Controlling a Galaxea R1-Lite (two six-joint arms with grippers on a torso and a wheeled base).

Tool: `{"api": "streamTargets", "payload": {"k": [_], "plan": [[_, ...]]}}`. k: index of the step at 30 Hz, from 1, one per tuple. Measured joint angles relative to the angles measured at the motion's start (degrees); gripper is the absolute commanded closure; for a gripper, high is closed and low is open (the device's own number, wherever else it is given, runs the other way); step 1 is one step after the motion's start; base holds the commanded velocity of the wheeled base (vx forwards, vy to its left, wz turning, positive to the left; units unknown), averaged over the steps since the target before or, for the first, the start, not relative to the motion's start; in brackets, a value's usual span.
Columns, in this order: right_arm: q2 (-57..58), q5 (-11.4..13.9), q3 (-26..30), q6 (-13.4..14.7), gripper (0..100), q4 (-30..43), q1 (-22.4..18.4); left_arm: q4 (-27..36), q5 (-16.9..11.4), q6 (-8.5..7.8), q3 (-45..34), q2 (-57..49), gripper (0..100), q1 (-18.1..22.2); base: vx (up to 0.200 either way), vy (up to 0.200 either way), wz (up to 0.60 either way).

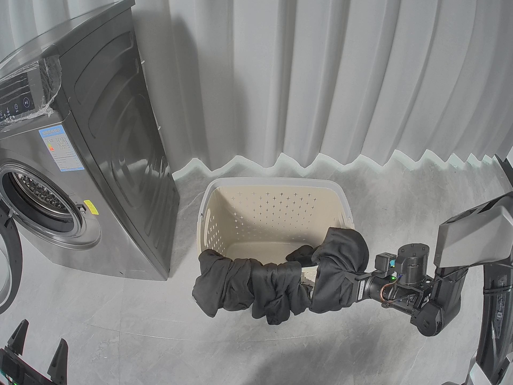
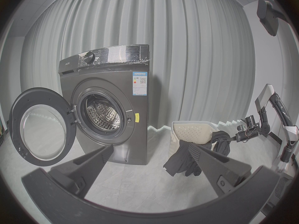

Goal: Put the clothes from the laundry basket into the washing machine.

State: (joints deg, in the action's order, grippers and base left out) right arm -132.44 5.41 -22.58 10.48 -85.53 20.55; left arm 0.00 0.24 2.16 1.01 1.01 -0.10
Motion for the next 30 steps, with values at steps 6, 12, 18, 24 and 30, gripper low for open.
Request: {"api": "streamTargets", "payload": {"k": [6,12,18,24,30], "plan": [[0.7,0.0,0.8,0.0,0,-1.2,0.4,0.0,0.0,0.02,0.0,0.0,0,0.0,0.000,0.000,0.00],[0.1,-0.2,0.1,0.0,0,-0.3,0.1,0.0,0.0,0.02,0.0,0.0,0,0.0,0.000,0.000,0.00],[-1.4,-0.2,-1.3,-0.1,0,-0.2,-1.2,0.0,0.0,0.02,0.0,0.0,0,0.0,0.000,0.000,0.00],[-3.7,-0.2,-4.6,-0.2,0,-0.2,-2.1,0.0,0.0,0.02,0.0,0.0,0,0.0,0.000,0.000,0.00],[-5.0,-0.6,-6.1,-0.2,100,-0.3,-1.9,0.0,0.0,0.02,0.0,0.0,0,0.0,0.000,0.000,0.00]]}}
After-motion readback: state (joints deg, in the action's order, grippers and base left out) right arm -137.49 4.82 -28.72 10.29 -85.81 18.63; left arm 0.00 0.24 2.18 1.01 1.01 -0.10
